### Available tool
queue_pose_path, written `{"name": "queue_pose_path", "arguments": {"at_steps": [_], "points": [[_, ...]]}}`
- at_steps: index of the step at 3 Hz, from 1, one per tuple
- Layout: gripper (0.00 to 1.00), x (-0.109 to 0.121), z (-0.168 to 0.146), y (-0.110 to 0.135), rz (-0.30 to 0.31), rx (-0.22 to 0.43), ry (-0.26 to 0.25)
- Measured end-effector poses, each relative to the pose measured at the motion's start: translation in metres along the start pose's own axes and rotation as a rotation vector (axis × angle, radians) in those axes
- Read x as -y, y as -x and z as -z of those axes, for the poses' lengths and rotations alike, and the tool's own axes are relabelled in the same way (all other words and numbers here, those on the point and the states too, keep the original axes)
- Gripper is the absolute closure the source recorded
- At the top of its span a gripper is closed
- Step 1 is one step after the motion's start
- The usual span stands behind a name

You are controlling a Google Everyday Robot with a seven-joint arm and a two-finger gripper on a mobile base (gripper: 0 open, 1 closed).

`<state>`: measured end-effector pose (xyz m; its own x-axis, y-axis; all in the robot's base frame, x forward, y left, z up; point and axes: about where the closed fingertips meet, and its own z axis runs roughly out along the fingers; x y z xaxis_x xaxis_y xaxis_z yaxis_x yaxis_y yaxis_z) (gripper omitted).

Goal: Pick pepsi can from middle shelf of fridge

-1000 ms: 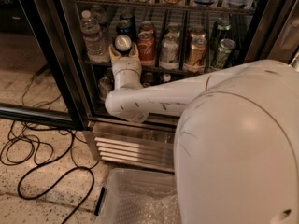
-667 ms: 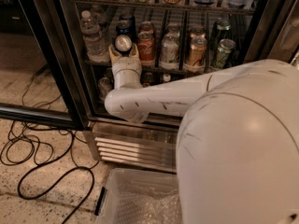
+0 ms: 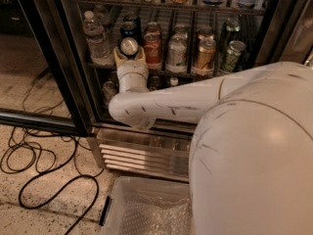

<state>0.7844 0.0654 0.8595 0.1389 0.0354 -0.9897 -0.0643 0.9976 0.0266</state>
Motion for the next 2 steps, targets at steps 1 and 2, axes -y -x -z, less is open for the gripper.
{"name": "queue_pose_path", "arguments": {"at_steps": [1,2], "points": [[1.00,-0.003,0.011,0.014,-0.013,-0.034,0.003],[1.00,-0.019,0.003,0.033,0.019,-0.080,0.042]]}}
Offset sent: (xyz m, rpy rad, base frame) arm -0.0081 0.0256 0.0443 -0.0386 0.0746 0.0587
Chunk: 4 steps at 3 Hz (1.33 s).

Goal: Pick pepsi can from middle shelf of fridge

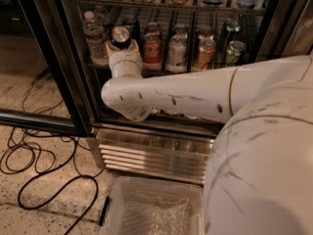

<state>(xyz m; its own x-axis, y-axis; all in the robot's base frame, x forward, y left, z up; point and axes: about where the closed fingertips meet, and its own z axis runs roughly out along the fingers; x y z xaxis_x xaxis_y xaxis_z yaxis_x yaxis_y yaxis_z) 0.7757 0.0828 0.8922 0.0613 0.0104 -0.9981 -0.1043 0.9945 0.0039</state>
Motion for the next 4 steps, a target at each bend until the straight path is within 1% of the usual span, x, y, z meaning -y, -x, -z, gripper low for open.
{"name": "queue_pose_path", "arguments": {"at_steps": [1,2,3,4], "points": [[1.00,0.000,0.000,-0.001,0.001,-0.003,0.001],[1.00,0.006,0.006,-0.007,-0.068,-0.042,-0.011],[1.00,0.014,0.028,-0.018,-0.179,-0.091,-0.047],[1.00,0.016,0.054,-0.034,-0.267,-0.145,-0.078]]}}
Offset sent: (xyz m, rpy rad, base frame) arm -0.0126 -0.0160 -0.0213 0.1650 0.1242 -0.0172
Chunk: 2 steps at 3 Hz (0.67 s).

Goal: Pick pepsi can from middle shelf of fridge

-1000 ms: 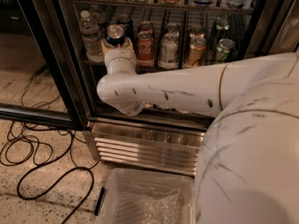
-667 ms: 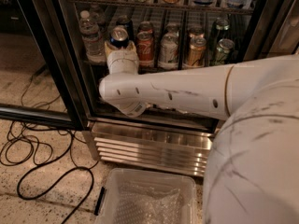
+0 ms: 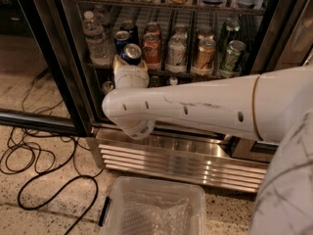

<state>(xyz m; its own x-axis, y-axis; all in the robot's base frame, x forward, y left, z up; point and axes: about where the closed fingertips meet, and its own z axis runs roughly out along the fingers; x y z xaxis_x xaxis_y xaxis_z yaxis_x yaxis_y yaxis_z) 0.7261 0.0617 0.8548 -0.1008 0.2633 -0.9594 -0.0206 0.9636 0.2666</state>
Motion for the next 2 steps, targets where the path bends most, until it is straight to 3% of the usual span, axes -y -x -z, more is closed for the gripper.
{"name": "queue_pose_path", "arguments": {"at_steps": [1,2], "points": [[1.00,0.0049,0.0149,-0.0168,-0.024,-0.062,-0.017],[1.00,0.0062,0.0152,-0.0176,-0.028,-0.065,-0.021]]}}
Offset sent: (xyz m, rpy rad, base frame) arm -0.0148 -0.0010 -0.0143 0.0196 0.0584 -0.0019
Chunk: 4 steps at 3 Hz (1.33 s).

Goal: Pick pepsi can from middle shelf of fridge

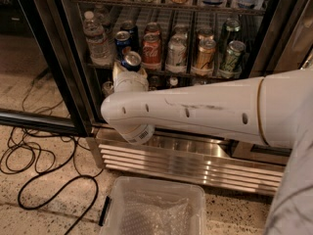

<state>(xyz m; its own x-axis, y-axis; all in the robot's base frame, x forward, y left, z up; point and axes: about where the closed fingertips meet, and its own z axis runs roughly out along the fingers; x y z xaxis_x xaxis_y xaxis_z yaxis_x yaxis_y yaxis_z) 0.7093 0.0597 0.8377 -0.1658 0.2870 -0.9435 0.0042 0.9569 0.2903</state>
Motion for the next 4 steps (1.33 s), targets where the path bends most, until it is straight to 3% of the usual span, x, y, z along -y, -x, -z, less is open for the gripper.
{"name": "queue_pose_path", "arguments": {"at_steps": [1,3,4], "points": [[1.00,0.001,0.006,-0.002,-0.007,-0.010,-0.005],[1.00,0.021,0.070,-0.036,-0.130,-0.081,-0.102],[1.00,0.021,0.070,-0.037,-0.132,-0.086,-0.105]]}}
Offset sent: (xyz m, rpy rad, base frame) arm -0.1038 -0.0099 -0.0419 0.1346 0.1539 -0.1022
